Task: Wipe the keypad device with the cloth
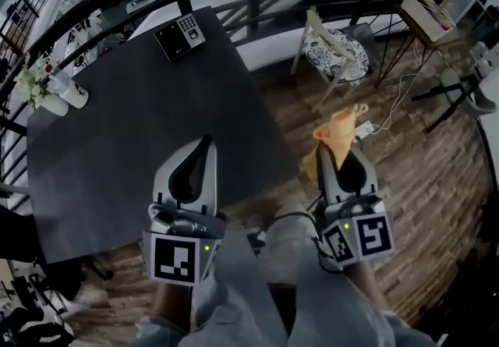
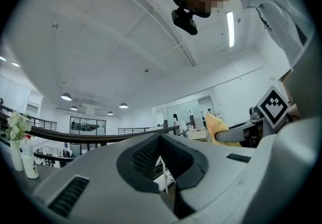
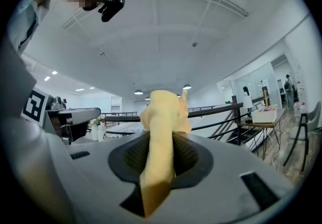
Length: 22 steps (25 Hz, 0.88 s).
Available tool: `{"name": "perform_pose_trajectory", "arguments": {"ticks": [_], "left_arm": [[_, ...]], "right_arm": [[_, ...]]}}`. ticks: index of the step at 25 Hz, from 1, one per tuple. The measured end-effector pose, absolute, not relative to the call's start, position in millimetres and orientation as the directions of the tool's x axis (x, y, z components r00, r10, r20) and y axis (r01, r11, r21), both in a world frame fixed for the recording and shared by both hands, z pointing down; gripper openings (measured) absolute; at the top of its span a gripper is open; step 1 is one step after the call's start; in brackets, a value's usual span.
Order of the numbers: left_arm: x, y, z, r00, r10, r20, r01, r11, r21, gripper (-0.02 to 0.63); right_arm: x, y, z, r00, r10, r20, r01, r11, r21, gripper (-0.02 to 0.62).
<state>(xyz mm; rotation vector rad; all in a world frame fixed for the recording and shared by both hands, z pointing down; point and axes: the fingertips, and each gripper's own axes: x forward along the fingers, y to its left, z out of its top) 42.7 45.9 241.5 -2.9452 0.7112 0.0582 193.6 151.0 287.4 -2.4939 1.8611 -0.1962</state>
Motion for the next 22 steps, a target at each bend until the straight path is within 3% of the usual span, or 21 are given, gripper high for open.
{"name": "perform_pose_trajectory", "arguments": {"ticks": [22], "left_arm": [[35.9, -24.0, 242.8, 0.733, -0.675, -0.08, -0.68, -0.729, -0.079, 0.006]], "right_arm": [[215.5, 33.0, 294.7, 0.017, -0.994, 0.105, -0.998, -0.022, -0.051, 0.103]]}}
